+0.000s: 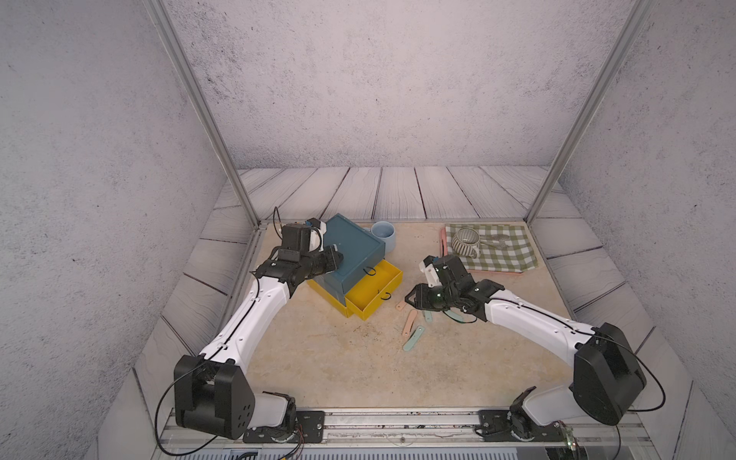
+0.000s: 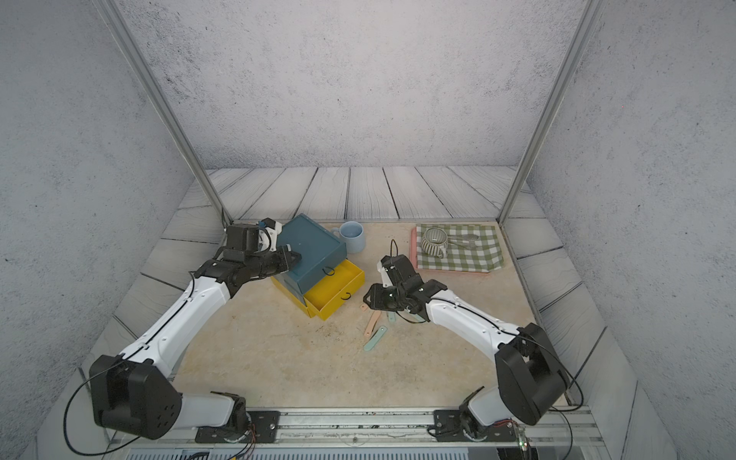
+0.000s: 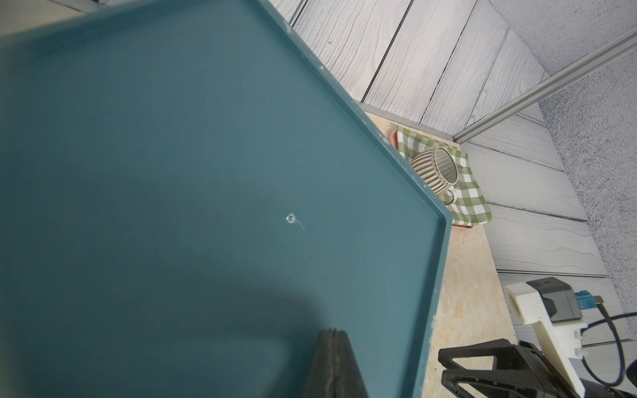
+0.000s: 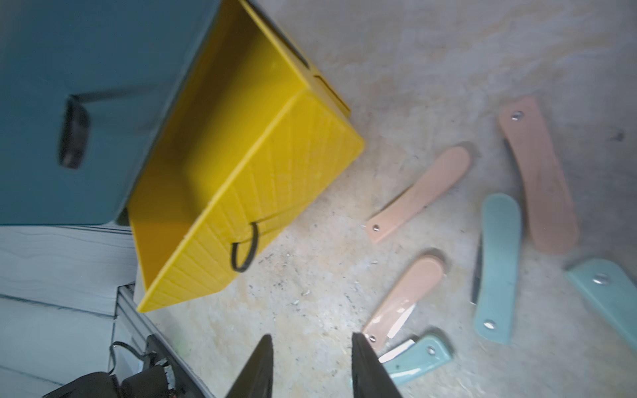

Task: Place the fruit knives into the drawer by color
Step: Open the drawer in the storage box, then pick up the fruit knife from the center of the board.

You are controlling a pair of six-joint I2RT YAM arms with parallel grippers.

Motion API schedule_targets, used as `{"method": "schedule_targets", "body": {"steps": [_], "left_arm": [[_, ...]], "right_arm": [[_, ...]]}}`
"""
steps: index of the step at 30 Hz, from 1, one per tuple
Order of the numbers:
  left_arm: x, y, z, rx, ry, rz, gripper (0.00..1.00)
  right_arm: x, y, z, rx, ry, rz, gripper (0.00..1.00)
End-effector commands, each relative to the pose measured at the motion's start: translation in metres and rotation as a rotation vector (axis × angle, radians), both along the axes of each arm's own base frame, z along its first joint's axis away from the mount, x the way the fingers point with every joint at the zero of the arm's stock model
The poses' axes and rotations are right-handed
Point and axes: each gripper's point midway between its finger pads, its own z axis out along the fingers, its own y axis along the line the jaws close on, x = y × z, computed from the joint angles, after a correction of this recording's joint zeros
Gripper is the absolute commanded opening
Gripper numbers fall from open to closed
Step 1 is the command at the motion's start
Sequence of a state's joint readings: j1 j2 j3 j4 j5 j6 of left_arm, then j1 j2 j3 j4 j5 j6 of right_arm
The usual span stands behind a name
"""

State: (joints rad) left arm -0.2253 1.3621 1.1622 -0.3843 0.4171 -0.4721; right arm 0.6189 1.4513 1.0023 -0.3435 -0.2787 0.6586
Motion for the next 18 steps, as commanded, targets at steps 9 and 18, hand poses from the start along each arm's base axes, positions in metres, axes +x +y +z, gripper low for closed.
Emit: {"method": "schedule_targets", "body": {"steps": [9,18], "left_arm": [[-0.021,0.01,-0.052,0.061,0.193,0.02,0.0],[-0.022,0.01,-0.054,0.062,0.197,0.02,0.0]], "right_arm": [[0.011,-0.071,-0.064,-0.417,0.137,-0.028,0.42],[0.023,-0.066,-0.091,-0.463,0.187,-0.009,0.45]]}}
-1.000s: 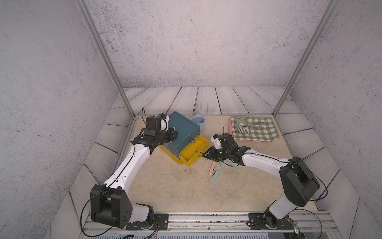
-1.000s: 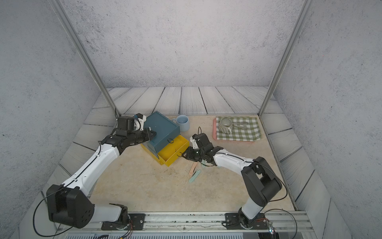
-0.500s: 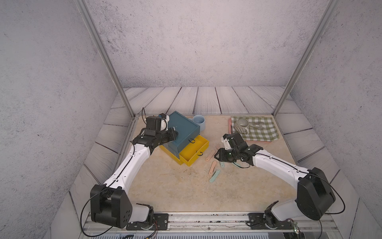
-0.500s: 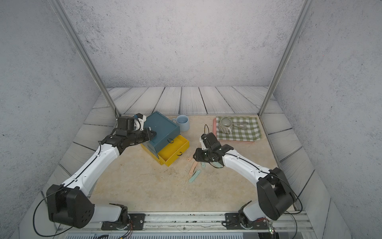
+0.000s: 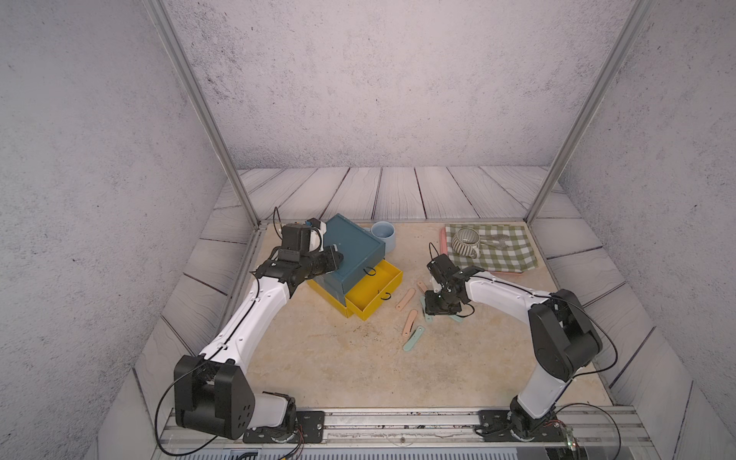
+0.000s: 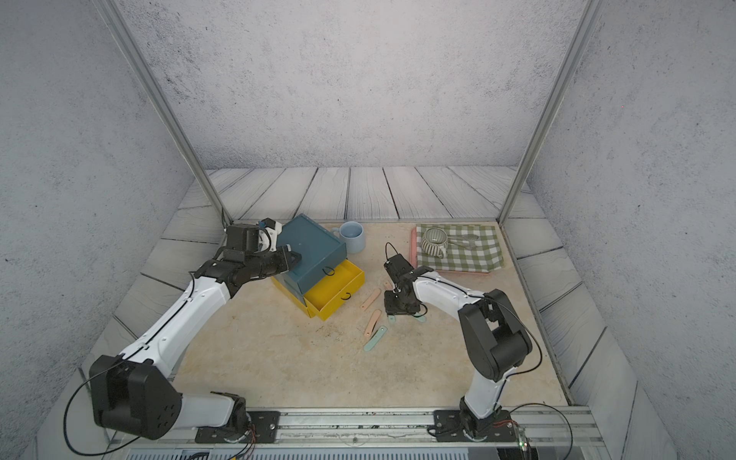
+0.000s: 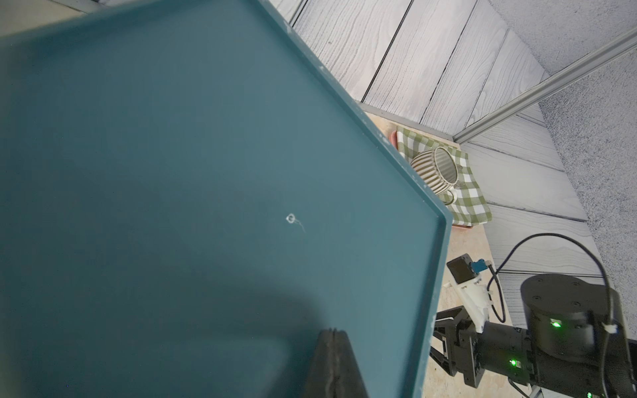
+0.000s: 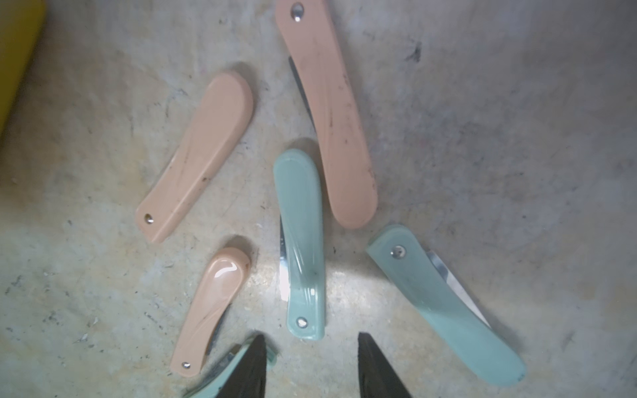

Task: Place the fruit knives into the drawer by color
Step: Pick up the fruit knife from the center of the board.

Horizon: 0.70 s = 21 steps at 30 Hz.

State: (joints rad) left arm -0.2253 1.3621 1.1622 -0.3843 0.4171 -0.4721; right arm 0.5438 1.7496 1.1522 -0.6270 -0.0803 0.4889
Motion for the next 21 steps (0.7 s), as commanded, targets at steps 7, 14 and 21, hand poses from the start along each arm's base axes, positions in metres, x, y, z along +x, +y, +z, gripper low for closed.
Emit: {"method": "schedule_targets", "body": {"steps": [7,14,21], "left_arm": [[-0.022,0.01,-0.053,0.06,0.195,0.018,0.0],[-0.022,0.01,-0.054,0.06,0.196,0.018,0.0],[-0.021,0.01,-0.056,0.063,0.199,0.017,0.0]], "right_arm": [[0.015,0.004,-0.007,-0.03,0.006,0.021,0.46],[0.024,0.01,-0.018,-0.039,0.022,0.025,0.46],[0.028,0.009,-0.032,-0.069,0.046,0.029,0.45]]}}
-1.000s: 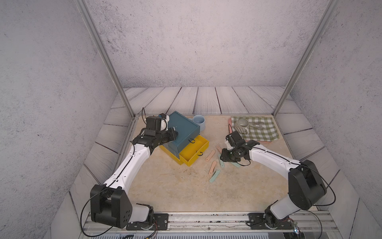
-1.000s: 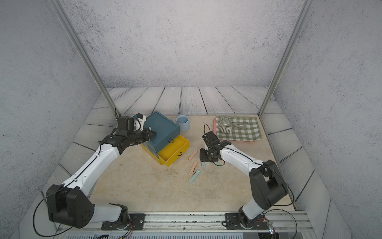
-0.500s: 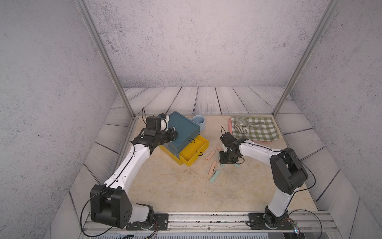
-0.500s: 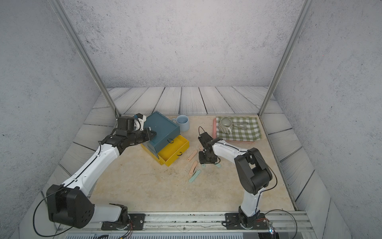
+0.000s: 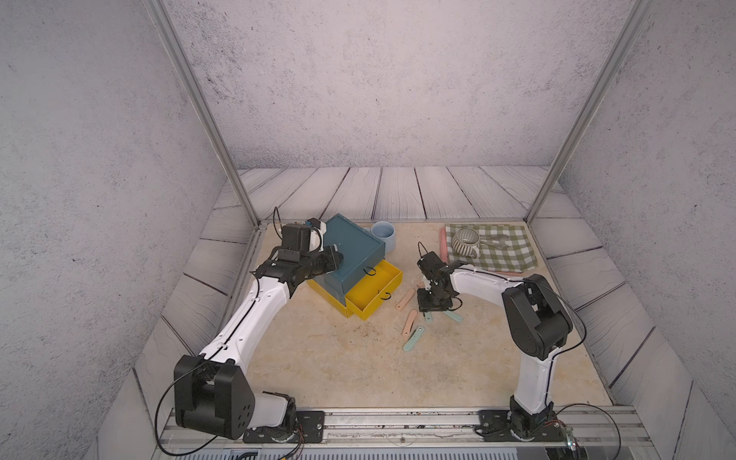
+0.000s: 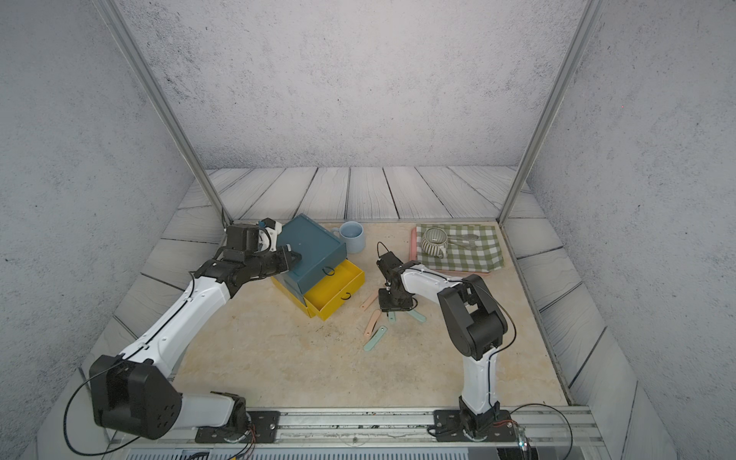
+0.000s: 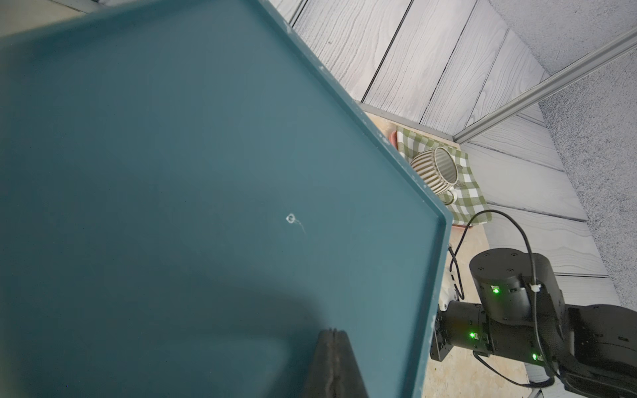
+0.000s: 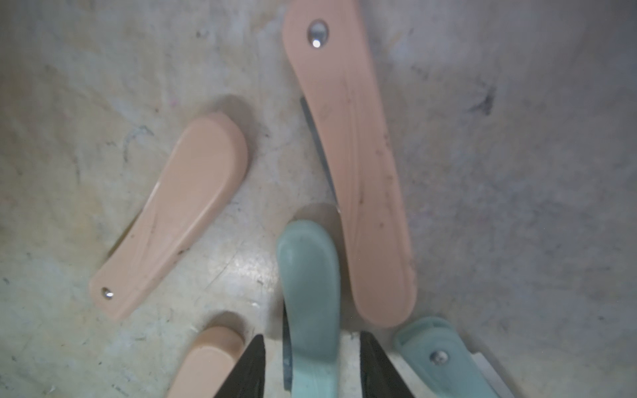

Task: Place the fruit knives into the drawer by color
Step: Pick up the fruit knife from the center of the board.

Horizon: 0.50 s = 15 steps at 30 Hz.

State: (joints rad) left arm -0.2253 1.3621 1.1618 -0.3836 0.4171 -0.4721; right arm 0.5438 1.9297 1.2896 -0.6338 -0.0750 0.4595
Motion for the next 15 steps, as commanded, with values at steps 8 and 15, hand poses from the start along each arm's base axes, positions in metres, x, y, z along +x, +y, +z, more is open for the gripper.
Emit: {"method": "schedule_targets", "body": {"steps": [8,15], "left_arm": [[-0.021,0.01,-0.056,0.063,0.201,0.018,0.0],[-0.022,0.01,-0.055,0.063,0.197,0.018,0.0]], "right_arm": [[-0.003,-0.013,-0.015,-0.074,0.035,-0.001,0.31],[-0.011,-0.023,-0.021,-0.117,0.05,-0.007,0.31]]}}
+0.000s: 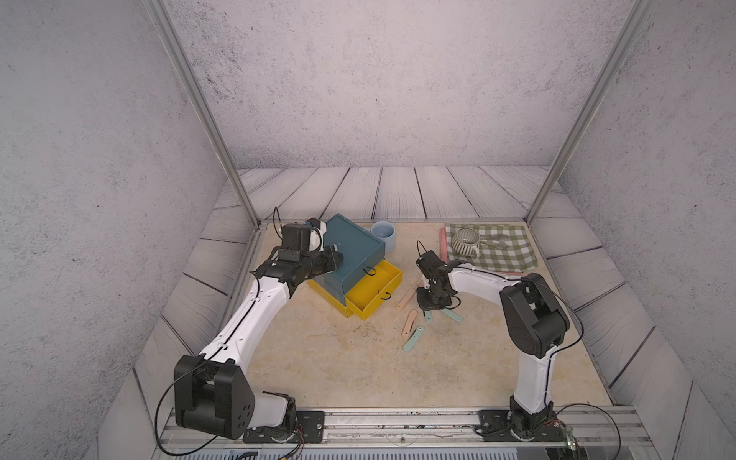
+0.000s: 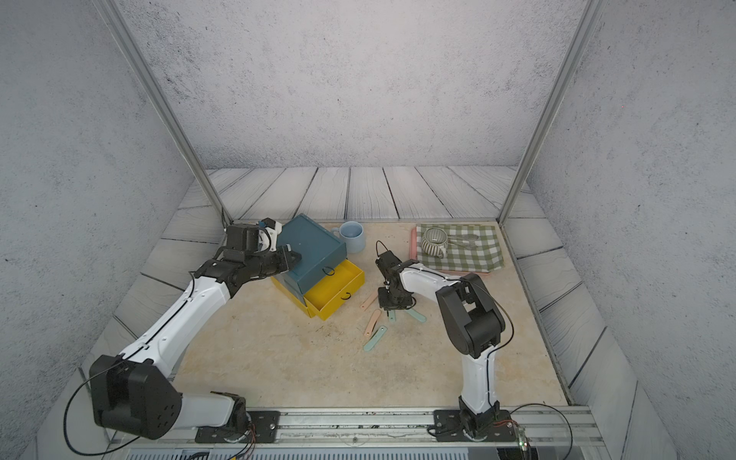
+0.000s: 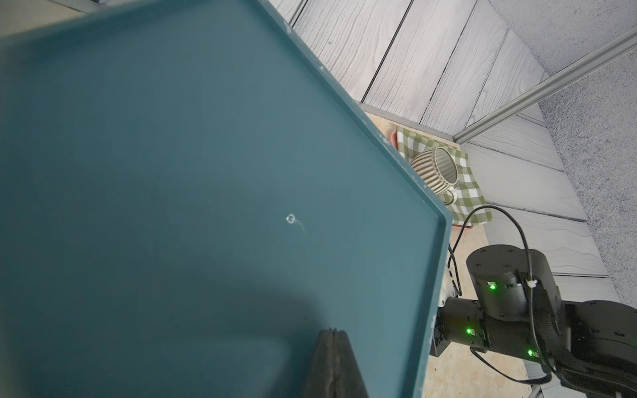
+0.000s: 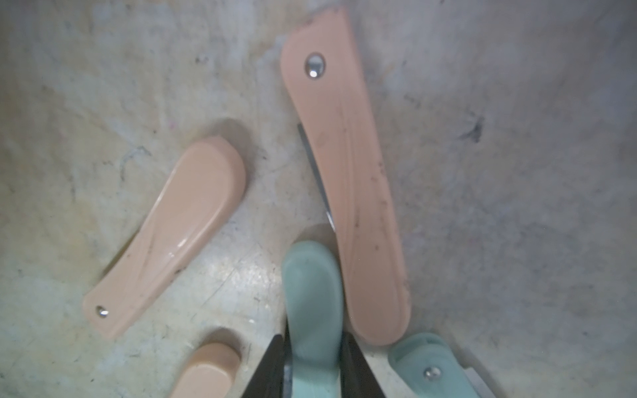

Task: Place the fruit knives into the drawer by color
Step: Pick up the fruit knife from the center of the board.

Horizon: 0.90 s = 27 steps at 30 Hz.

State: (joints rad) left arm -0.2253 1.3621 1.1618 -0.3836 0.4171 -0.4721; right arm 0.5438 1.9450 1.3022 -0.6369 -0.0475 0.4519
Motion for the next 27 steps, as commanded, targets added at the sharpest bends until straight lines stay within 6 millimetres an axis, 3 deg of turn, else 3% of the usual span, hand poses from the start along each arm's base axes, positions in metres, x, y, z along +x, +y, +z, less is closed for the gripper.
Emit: {"method": "schedule_targets", "body": {"steps": [1,4,13,27], "left_arm": [[-0.022,0.01,-0.055,0.063,0.197,0.019,0.0],[-0.022,0.01,-0.055,0.062,0.199,0.018,0.0],[-0.021,0.01,-0.054,0.059,0.195,0.019,0.0],[-0.022,0.011,-0.051,0.062,0.191,0.021,0.0]], "right_arm": [[-0.015,-0.021,-0.019,-0.093,0.061,-0.011,0.32],[-0.018,-0.023,-0.021,-0.099,0.068,-0.01,0.31],[-0.028,-0.028,-0.025,-0.104,0.084,-0.017,0.17],[-0.036,-0.024,0.011,-0.025,0.036,-0.009,0.15]]}}
